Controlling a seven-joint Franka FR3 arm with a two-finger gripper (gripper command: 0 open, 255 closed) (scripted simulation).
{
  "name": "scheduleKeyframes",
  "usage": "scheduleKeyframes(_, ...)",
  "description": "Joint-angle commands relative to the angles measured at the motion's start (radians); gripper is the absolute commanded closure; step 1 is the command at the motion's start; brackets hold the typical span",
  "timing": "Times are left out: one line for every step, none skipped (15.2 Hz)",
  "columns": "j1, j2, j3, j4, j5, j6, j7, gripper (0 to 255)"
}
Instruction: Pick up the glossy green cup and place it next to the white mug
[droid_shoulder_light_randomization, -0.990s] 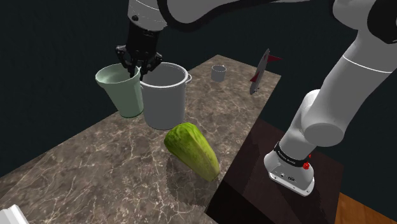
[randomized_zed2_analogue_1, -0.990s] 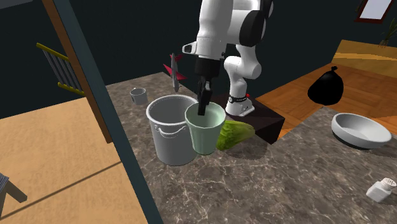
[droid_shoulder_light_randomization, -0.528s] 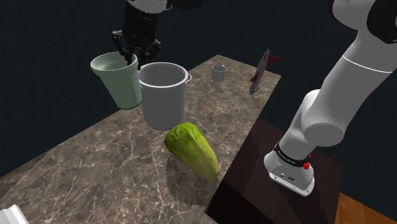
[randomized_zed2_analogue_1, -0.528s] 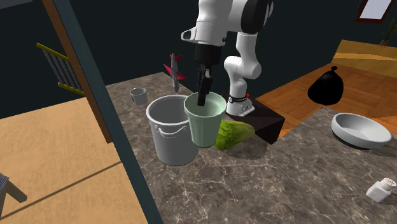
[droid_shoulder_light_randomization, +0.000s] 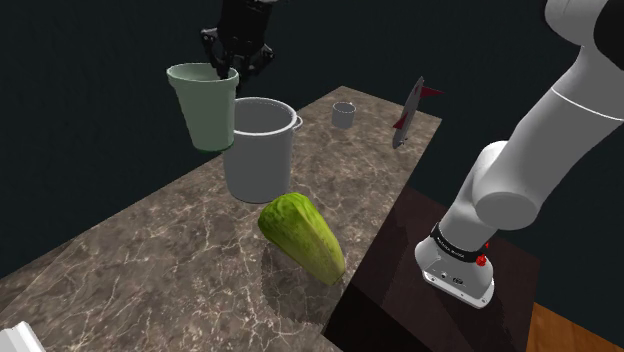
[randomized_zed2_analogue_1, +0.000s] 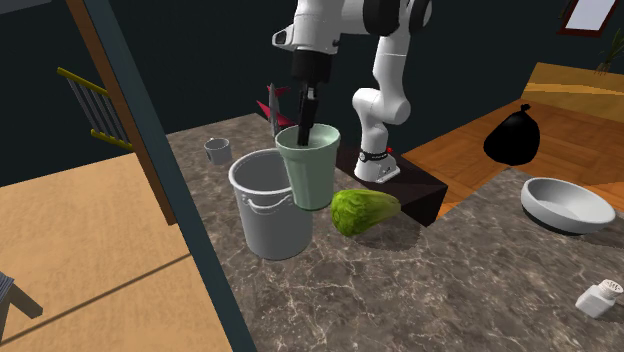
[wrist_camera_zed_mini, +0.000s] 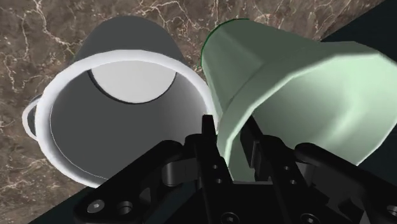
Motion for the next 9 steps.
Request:
scheduleKeyframes(-0.019, -0.042, -0.032, -0.048, 0.027, 0.002, -0.058, 255)
scheduleKeyframes(-0.027, -0.060, -0.048, -0.067, 0.038, 0.002, -0.086, 255)
scheduleKeyframes(-0.034, -0.076, -0.064, -0.084, 0.049, 0.001, -0.113, 255)
scheduleKeyframes(-0.042, -0.092, -0.081, -0.101, 0.058, 0.000, -0.141, 255)
scheduleKeyframes(-0.049, -0.107, -0.098, -0.116, 0.066, -0.002, -0.168, 255)
scheduleKeyframes(-0.057, -0.120, -0.115, -0.129, 0.074, -0.004, -0.195, 255)
scheduleKeyframes(-0.065, -0.132, -0.131, -0.142, 0.081, -0.007, -0.222, 255)
scheduleKeyframes(-0.072, -0.144, -0.149, -0.153, 0.087, -0.010, -0.248, 255)
scheduleKeyframes(-0.080, -0.154, -0.166, -0.164, 0.092, -0.013, -0.275, 255)
